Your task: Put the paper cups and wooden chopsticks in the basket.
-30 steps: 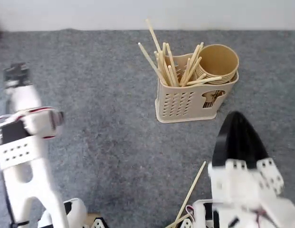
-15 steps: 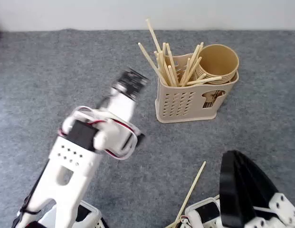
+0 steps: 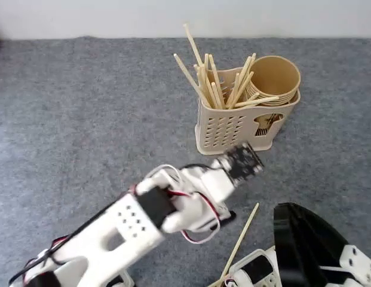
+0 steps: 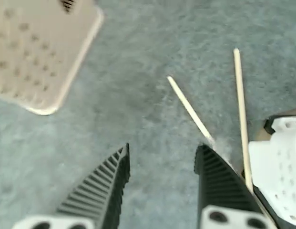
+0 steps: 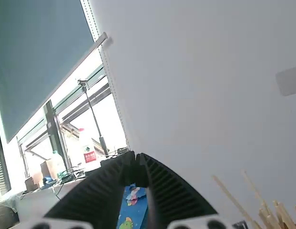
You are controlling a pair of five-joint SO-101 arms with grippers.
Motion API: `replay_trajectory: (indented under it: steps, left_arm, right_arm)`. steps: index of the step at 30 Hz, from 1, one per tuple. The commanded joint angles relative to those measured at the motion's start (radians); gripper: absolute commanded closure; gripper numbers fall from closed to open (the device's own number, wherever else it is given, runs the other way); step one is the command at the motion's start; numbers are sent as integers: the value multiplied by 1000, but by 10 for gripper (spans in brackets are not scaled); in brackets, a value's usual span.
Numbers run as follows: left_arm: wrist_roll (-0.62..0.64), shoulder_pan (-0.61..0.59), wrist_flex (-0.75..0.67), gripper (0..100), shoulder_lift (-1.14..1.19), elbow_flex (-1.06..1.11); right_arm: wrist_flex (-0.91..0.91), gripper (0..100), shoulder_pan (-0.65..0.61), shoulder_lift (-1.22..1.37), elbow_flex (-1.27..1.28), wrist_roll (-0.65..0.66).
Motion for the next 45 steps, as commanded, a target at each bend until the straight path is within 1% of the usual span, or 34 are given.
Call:
replay_trajectory:
  steps: [1,4,6,11,15,21,26,33,45]
  left_arm:
    - [41,54,-44,769,123,-25]
    - [121,83,-37,704,276,-105]
    - [147,100,-12,675,370,-180]
    - [160,143,71,673,560,-386]
    - [204,158,117,673,672,-545]
    - [232,210,181,673,818,-717]
    - [239,258,215,673,908,-823]
    - [239,305,215,673,987,-917]
    - [239,287,213,673,1105,-1004]
  right_arm:
    - [15,991,-5,4,-28,-8]
    - [58,991,-5,4,-28,-8]
    - [87,991,-5,4,-28,-8]
    - [111,991,-5,4,-28,-6]
    - [111,991,-5,4,-28,-6]
    - [114,991,-5,4,-28,-6]
    - [156,991,-5,4,-28,-6]
    - [160,991,-5,4,-28,-6]
    - [153,991,-5,4,-28,-6]
